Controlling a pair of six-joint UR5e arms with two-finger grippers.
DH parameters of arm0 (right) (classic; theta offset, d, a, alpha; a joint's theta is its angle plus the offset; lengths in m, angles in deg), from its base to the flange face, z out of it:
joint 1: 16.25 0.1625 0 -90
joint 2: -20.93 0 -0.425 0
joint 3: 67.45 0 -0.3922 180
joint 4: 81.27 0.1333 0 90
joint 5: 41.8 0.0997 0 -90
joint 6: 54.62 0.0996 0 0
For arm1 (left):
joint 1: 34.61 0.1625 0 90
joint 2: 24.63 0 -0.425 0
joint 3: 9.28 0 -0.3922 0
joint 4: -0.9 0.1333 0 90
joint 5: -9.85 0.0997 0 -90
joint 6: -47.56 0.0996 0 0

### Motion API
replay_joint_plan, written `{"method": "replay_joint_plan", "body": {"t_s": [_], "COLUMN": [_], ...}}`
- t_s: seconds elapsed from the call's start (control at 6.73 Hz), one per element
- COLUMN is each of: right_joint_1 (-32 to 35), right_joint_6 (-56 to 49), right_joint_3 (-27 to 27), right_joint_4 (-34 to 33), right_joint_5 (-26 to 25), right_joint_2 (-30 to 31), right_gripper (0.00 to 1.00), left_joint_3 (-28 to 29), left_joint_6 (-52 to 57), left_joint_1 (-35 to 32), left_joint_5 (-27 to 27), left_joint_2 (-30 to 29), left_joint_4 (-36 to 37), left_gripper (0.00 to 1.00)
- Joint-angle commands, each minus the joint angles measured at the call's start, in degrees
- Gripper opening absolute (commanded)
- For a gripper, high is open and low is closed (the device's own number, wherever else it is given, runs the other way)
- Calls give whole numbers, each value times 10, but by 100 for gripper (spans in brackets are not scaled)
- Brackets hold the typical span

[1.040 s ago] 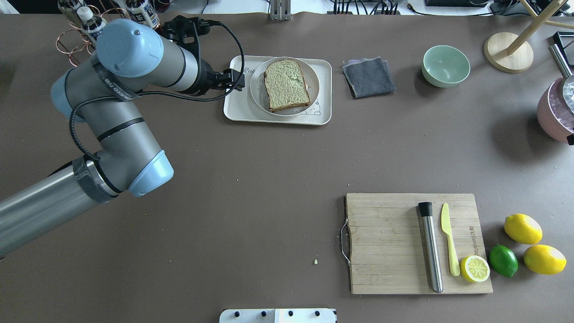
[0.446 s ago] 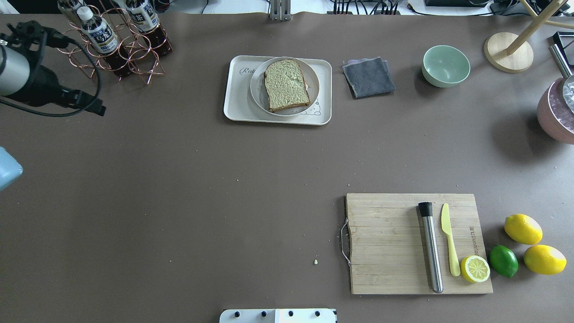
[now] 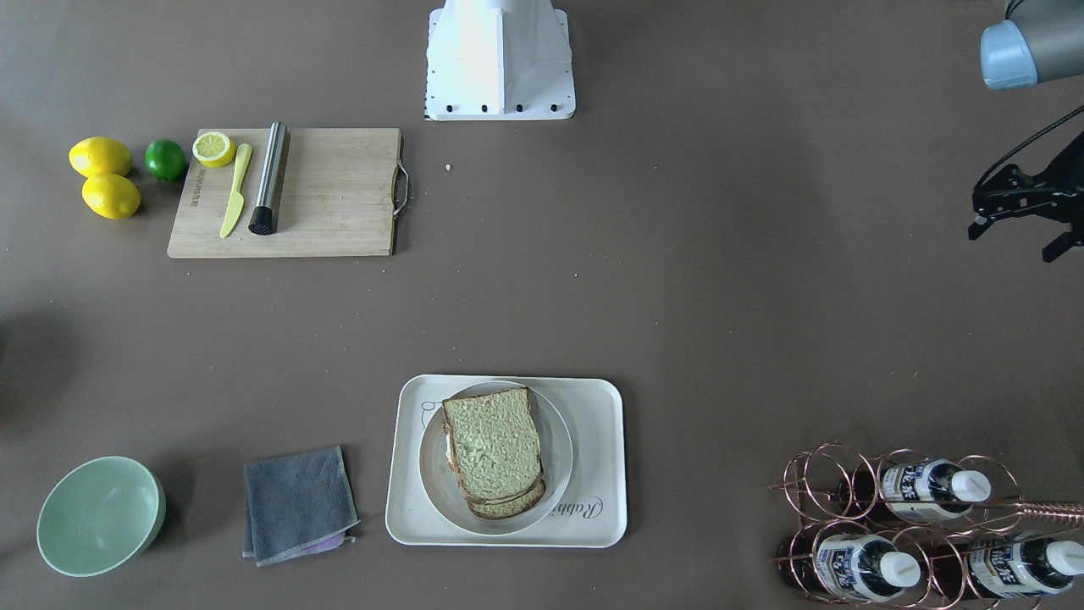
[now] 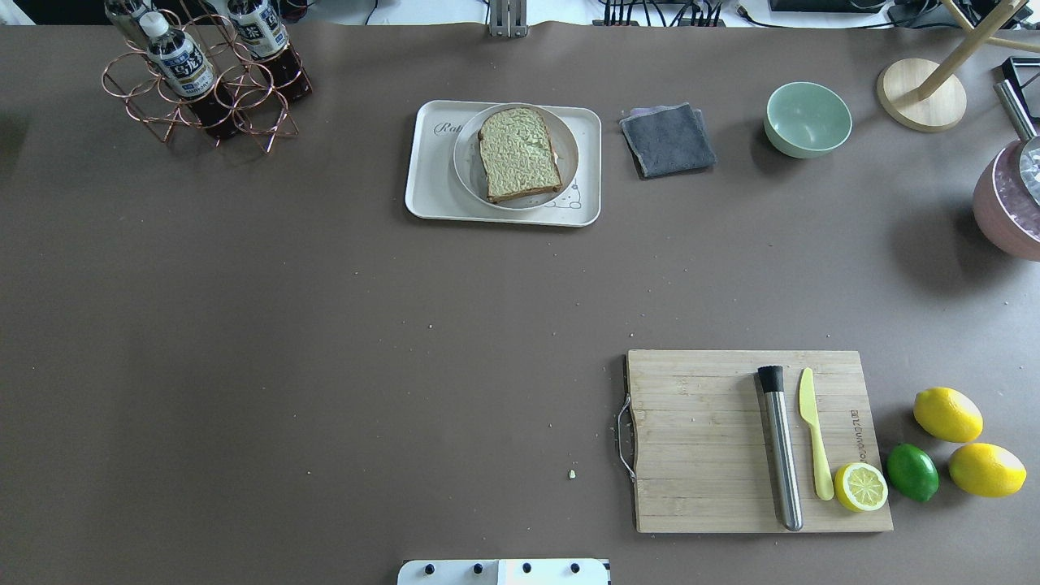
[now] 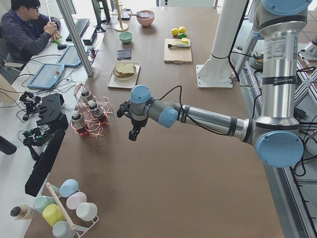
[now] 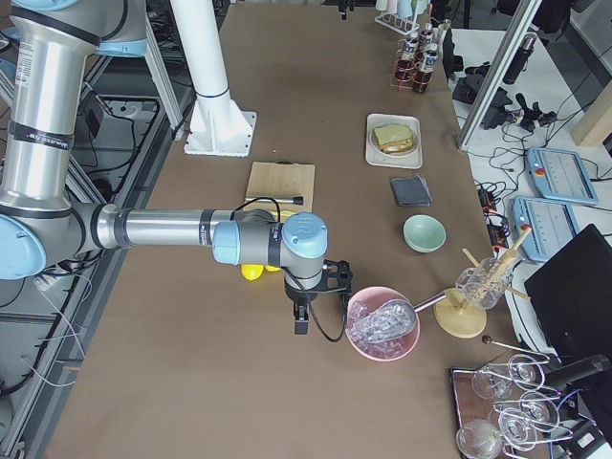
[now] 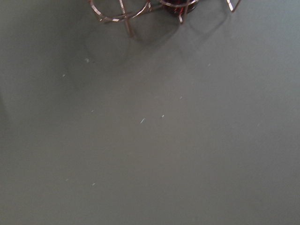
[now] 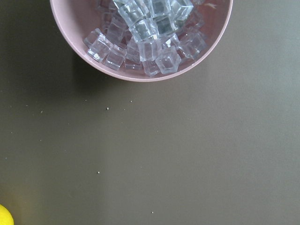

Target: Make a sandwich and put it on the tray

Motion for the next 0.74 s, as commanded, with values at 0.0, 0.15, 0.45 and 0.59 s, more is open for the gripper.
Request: {"method": "replay_joint_plan", "body": {"t_s": [0.0,0.15,0.45,0.59], "right_joint_1": [0,0,0,0], "right_joint_6": [-2,-2,-2,-2], "right_joint_3": [2,7,8,8], "right_joint_4": [0,0,1,1], "right_joint_5": [-1,0,2,3], "right_joint_2": [-3,-4,-5,-6], "right_gripper": [100,100,100,100], "left_joint_3": [114,116,93,73], "left_joint_6": [199,202,148,150], "left_joint_1": [-92,-102,-116,-122], "left_joint_5": [1,-15,-49,-51], "left_joint_2": [13,16,11,18], "left_joint_4": [-6,1,76,114], "left_gripper": [98,98,98,98]}}
